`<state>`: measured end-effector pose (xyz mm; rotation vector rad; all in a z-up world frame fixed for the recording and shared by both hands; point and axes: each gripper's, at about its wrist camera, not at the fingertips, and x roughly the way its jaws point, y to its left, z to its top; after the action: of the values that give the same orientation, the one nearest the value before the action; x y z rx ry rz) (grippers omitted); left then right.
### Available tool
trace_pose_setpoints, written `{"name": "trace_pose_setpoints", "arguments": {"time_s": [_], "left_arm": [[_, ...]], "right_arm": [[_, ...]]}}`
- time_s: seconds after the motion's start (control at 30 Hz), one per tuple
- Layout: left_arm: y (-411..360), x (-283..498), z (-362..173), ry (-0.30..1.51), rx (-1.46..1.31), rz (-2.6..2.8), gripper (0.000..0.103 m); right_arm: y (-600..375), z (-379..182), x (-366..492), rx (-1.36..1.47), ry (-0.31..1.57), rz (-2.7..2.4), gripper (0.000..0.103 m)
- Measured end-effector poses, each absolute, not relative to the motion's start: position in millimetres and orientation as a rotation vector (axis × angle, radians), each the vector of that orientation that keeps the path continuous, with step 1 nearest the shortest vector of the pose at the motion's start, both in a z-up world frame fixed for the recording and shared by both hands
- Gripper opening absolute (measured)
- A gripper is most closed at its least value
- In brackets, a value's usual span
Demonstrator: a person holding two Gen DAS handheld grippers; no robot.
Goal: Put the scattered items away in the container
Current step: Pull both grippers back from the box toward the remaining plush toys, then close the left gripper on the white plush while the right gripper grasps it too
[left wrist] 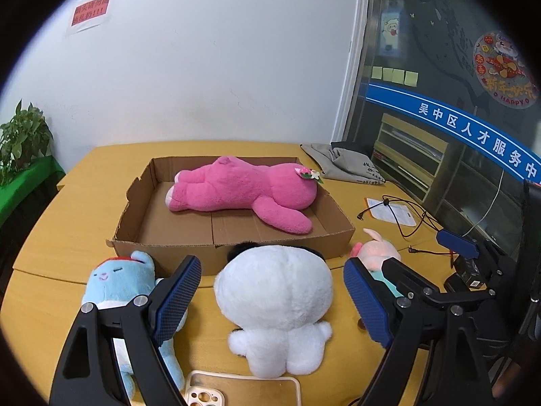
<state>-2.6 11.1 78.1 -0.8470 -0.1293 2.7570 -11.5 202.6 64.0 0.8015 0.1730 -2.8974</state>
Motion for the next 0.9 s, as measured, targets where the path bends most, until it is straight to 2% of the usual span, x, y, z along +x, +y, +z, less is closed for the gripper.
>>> {"name": "trace_pose_setpoints", "arguments": {"time_s": [0.67,0.9], "left_arm": [[12.6,-13.5,59.8,-0.156,-0.924,2.696,0.086],[4.6,-28.8,51.7,-0.217,-0.965,2.638,0.086]], "right_arm": [[211.0,51.9,-19.7,0.846,0.170,-2.883,0.103],[210.3,45.4,-23.5,0.864,0.171,-2.859,0.103]]}}
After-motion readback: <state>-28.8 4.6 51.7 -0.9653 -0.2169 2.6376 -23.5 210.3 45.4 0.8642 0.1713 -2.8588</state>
